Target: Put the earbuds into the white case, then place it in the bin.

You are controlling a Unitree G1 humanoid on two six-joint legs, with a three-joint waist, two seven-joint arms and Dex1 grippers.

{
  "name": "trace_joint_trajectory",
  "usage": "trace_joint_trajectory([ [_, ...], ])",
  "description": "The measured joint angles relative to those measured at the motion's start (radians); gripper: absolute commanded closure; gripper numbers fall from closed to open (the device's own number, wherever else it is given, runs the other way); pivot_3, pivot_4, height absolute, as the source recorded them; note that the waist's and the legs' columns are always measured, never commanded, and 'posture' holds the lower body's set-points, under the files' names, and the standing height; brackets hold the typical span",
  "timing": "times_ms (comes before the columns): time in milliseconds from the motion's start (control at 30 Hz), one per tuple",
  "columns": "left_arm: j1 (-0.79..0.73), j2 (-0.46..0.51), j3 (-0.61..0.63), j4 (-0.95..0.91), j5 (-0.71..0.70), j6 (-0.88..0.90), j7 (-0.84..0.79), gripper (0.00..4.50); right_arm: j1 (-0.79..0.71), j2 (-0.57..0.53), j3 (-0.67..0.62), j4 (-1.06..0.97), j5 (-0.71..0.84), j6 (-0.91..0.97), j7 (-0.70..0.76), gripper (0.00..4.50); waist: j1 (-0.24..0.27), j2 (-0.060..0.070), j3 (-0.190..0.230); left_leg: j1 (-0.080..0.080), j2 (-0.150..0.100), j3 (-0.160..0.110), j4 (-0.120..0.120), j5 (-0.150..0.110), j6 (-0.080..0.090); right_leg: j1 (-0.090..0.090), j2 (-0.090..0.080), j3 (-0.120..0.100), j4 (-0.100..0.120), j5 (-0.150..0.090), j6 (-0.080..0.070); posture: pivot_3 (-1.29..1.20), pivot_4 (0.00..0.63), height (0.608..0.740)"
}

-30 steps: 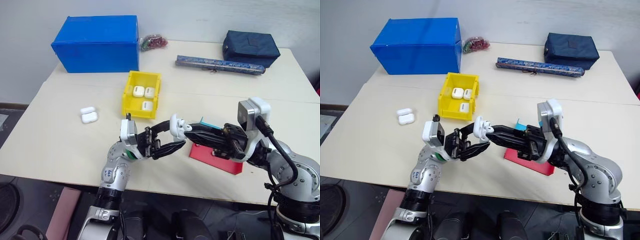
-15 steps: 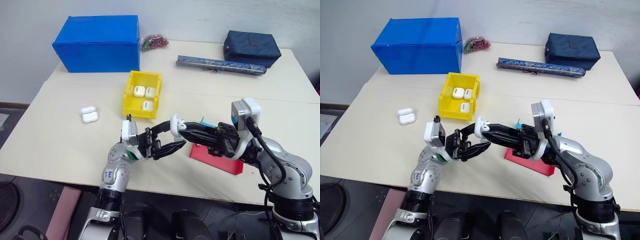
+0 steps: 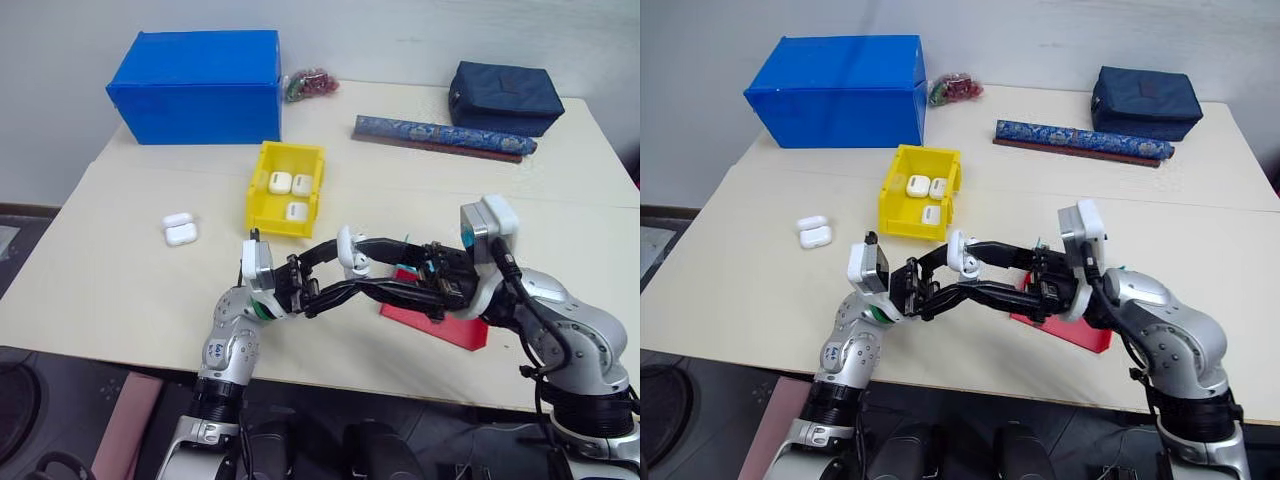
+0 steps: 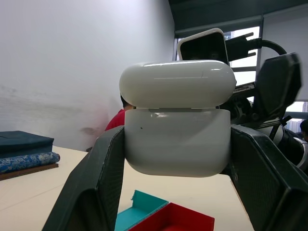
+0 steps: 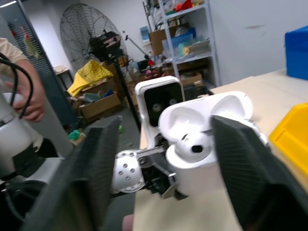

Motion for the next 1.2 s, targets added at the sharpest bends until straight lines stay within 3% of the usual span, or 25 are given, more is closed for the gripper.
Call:
trace_joint_trajectory([
  [167, 0.002, 0.06, 0.027, -0.014, -0.001, 0.001, 0.0, 1.73, 0.105, -0.192, -0.186, 0.002, 0.227, 0.14, -0.068, 0.72, 0.0, 0.0, 0.0, 0.0, 0.0, 0.0, 0.0, -0.001, 0.002, 0.001, -0.001, -0.001, -0.003, 0.0, 0.0, 0.0, 0.15, 0.74],
  [300, 0.003, 0.127, 0.03, 0.004, 0.06, -0.005, 0.023, 1.73, 0.161, -0.231, -0.238, 0.007, 0.204, 0.13, -0.066, 0.72, -0.004, 0.0, 0.0, 0.001, 0.0, 0.001, 0.0, -0.001, 0.002, 0.002, 0.0, 0.0, -0.002, 0.0, 0.0, 0.0, 0.15, 0.74],
  [333, 0.001, 0.145, 0.024, 0.012, 0.093, -0.009, 0.031, 1.73, 0.158, -0.231, -0.235, 0.008, 0.162, 0.106, -0.061, 0.89, -0.004, 0.0, 0.0, 0.001, 0.0, 0.001, 0.0, -0.001, 0.002, 0.002, 0.0, 0.0, -0.002, 0.0, 0.0, 0.0, 0.15, 0.74],
  [400, -0.008, 0.191, 0.005, 0.033, 0.173, -0.025, 0.052, 1.73, 0.128, -0.234, -0.207, 0.015, 0.053, 0.042, -0.037, 1.28, -0.003, 0.0, 0.0, 0.001, 0.0, 0.001, 0.0, -0.001, 0.003, 0.001, 0.0, 0.001, -0.002, 0.0, 0.0, 0.0, 0.15, 0.74],
  [567, -0.077, 0.203, -0.048, 0.049, 0.273, -0.049, 0.091, 1.73, 0.022, -0.233, -0.088, 0.02, -0.107, -0.063, 0.035, 3.09, 0.001, 0.0, 0.0, 0.0, 0.0, 0.001, 0.0, 0.0, 0.002, 0.0, 0.0, 0.001, -0.001, 0.0, 0.0, 0.0, 0.15, 0.74],
  [700, -0.089, 0.16, -0.076, 0.044, 0.28, -0.07, 0.101, 1.73, -0.038, -0.185, 0.014, 0.001, -0.147, -0.076, 0.037, 4.49, 0.001, 0.0, 0.0, -0.001, 0.0, 0.001, -0.001, 0.0, 0.001, 0.0, 0.0, 0.0, 0.0, 0.0, 0.0, 0.0, 0.15, 0.74],
  [867, -0.078, 0.096, -0.076, 0.025, 0.207, -0.096, 0.089, 1.73, -0.051, -0.131, 0.024, -0.001, -0.151, -0.104, 0.034, 4.49, 0.001, 0.0, 0.0, -0.001, 0.0, 0.001, 0.0, 0.0, 0.001, 0.0, 0.0, 0.0, 0.0, 0.0, 0.0, 0.0, 0.15, 0.74],
  [1067, -0.038, 0.061, -0.038, -0.01, 0.083, -0.113, 0.021, 1.73, -0.04, -0.087, -0.081, 0.049, -0.08, -0.121, 0.017, 4.49, 0.0, 0.0, 0.0, 0.0, 0.0, 0.001, 0.0, 0.0, 0.001, 0.0, 0.0, 0.0, -0.001, 0.0, 0.0, 0.0, 0.15, 0.74],
  [1200, -0.013, 0.047, -0.016, -0.044, -0.004, -0.101, -0.023, 1.73, -0.037, -0.088, -0.106, 0.092, -0.136, -0.164, 0.011, 4.49, -0.002, 0.0, 0.0, 0.0, 0.0, 0.001, 0.0, 0.0, 0.001, 0.0, 0.0, 0.0, 0.0, 0.0, 0.0, 0.0, 0.15, 0.74],
])
